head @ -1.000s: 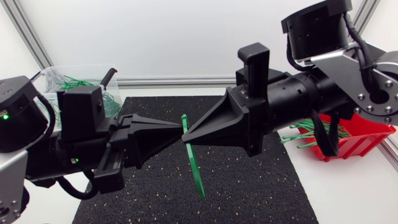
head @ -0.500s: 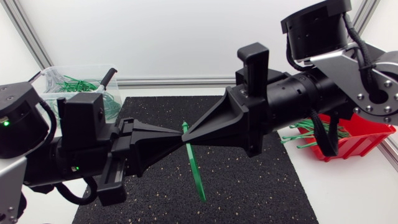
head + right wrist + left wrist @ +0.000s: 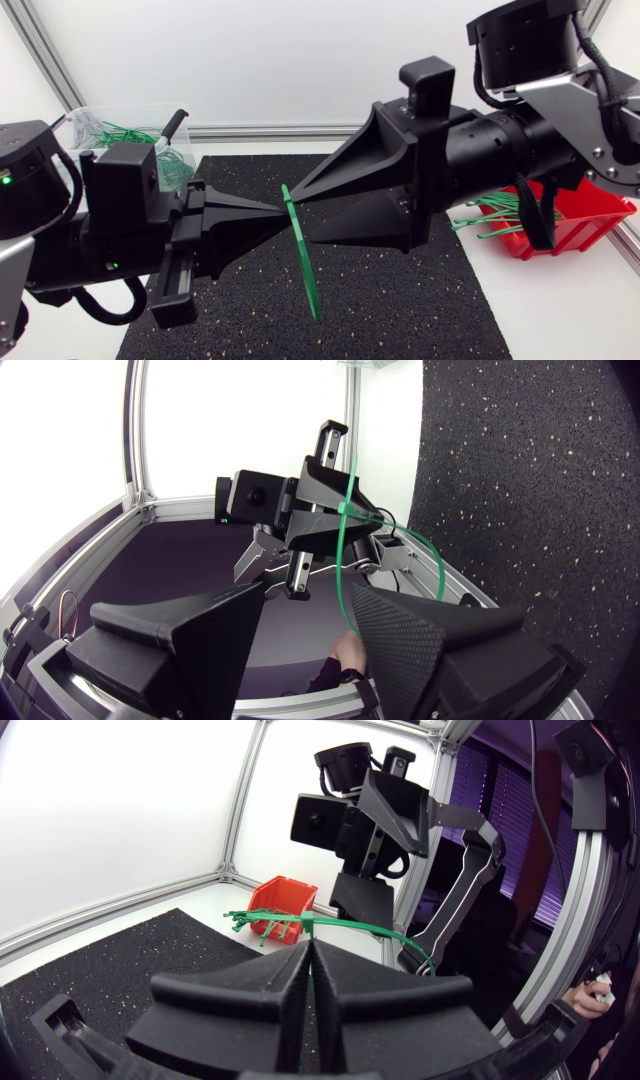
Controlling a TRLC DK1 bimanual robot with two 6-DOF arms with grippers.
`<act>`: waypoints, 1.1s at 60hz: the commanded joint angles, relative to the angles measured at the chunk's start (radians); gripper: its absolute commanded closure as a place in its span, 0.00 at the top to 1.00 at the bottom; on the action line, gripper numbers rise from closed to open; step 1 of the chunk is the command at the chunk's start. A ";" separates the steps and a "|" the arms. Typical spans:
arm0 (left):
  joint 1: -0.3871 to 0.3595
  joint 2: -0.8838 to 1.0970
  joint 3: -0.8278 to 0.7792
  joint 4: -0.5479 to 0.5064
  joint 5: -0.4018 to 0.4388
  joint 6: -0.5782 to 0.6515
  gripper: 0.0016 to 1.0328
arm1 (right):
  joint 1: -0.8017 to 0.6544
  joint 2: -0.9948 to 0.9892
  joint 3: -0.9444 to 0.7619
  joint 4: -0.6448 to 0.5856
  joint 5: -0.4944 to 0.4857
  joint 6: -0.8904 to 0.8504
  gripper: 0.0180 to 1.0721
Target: Take a green cable tie from the red box, thread the tail through the head to close it, then place it in the transparent bin on the left.
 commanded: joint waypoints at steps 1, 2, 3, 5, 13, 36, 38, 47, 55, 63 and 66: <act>0.002 -0.019 0.039 -0.028 0.012 0.081 0.04 | -0.016 -0.005 0.023 -0.001 -0.008 -0.021 0.68; -0.002 -0.023 0.041 -0.037 0.012 0.097 0.04 | -0.019 -0.005 0.026 -0.003 -0.006 -0.026 0.68; -0.007 -0.025 0.043 -0.048 0.010 0.112 0.04 | -0.024 -0.005 0.028 -0.003 -0.006 -0.029 0.68; -0.017 -0.028 0.046 -0.066 0.003 0.137 0.04 | -0.032 -0.005 0.031 -0.005 -0.006 -0.033 0.68; -0.071 -0.043 0.062 -0.129 -0.065 0.238 0.04 | -0.053 0.026 0.043 -0.017 -0.008 -0.078 0.68; -0.174 -0.061 0.102 -0.269 -0.210 0.425 0.04 | -0.041 0.135 0.071 -0.107 -0.034 -0.222 0.51; -0.183 -0.065 0.104 -0.278 -0.223 0.439 0.04 | -0.039 0.138 0.071 -0.107 -0.034 -0.227 0.50; -0.209 -0.072 0.104 -0.295 -0.269 0.479 0.04 | -0.027 0.146 0.074 -0.120 -0.034 -0.245 0.48; -0.211 -0.072 0.105 -0.296 -0.286 0.496 0.04 | -0.013 0.144 0.078 -0.166 -0.032 -0.280 0.46; -0.214 -0.071 0.113 -0.298 -0.293 0.502 0.04 | -0.018 0.135 0.074 -0.172 -0.024 -0.302 0.26; -0.220 -0.071 0.115 -0.299 -0.296 0.503 0.04 | -0.021 0.133 0.074 -0.176 -0.021 -0.311 0.18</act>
